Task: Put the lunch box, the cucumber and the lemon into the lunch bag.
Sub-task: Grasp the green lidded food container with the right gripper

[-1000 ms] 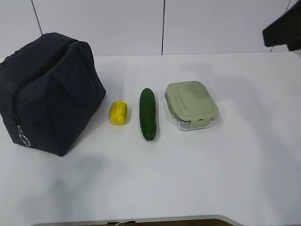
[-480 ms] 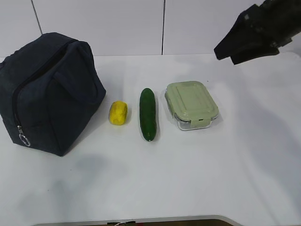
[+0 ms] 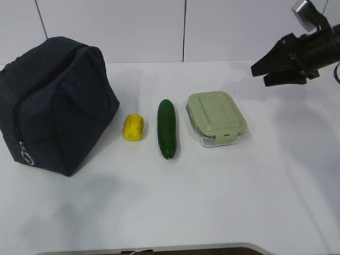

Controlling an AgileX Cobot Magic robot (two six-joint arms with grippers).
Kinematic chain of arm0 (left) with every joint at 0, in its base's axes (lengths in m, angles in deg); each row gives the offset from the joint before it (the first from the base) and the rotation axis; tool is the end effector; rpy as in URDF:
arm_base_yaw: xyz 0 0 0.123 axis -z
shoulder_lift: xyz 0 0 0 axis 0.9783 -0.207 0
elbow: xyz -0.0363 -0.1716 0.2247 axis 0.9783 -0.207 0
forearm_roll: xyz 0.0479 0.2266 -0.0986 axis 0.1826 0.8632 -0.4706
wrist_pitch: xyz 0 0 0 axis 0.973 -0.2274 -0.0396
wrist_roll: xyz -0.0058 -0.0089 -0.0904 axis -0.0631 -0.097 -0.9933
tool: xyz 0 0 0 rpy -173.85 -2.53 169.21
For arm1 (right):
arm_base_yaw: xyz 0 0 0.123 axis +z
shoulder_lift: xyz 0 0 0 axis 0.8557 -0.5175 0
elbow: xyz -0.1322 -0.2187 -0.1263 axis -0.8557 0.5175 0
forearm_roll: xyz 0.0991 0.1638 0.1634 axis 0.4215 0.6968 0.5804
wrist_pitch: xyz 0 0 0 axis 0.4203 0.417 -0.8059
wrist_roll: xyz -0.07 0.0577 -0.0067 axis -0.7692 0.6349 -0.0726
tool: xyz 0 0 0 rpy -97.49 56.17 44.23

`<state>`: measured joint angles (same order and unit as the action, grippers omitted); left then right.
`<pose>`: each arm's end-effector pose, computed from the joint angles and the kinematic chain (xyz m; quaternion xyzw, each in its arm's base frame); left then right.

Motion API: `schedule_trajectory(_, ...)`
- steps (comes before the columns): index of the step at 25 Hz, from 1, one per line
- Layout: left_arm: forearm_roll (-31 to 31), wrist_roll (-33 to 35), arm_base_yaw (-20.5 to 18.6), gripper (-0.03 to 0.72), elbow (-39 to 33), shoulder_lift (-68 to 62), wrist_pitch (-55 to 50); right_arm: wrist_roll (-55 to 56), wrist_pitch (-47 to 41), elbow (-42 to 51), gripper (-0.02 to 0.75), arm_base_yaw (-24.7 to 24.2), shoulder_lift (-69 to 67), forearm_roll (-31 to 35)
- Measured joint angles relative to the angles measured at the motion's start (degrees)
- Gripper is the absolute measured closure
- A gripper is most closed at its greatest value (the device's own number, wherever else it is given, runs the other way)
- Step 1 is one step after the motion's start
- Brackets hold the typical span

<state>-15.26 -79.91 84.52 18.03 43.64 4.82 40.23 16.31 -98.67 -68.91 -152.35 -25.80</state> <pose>-0.0094 -0.0169 0.2781 0.1127 0.8522 -0.1049 0.5001 0.4340 -0.0056 0.2407 -0.1337 0.8867 0.3788 0.2289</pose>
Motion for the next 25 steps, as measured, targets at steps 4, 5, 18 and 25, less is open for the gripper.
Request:
schedule_trajectory(4, 0.00, 0.00, 0.00, 0.265, 0.00, 0.00, 0.00, -0.45, 0.10, -3.12, 0.224, -0.10, -4.97, 0.14)
schedule_trajectory(5, 0.00, 0.00, 0.00, 0.264, 0.00, 0.00, 0.00, -0.44, 0.10, -3.85, 0.224, -0.10, -6.09, 0.16)
schedule_trajectory(18, 0.00, 0.00, 0.00, 0.265, 0.00, 0.00, 0.00, 0.01, 0.33, -5.40, 0.161, 0.83, -12.31, 0.76)
schedule_trajectory(25, 0.00, 0.00, 0.00, 0.265, 0.00, 0.00, 0.00, 0.01, 0.33, -5.40, 0.124, 2.47, -12.44, 2.51)
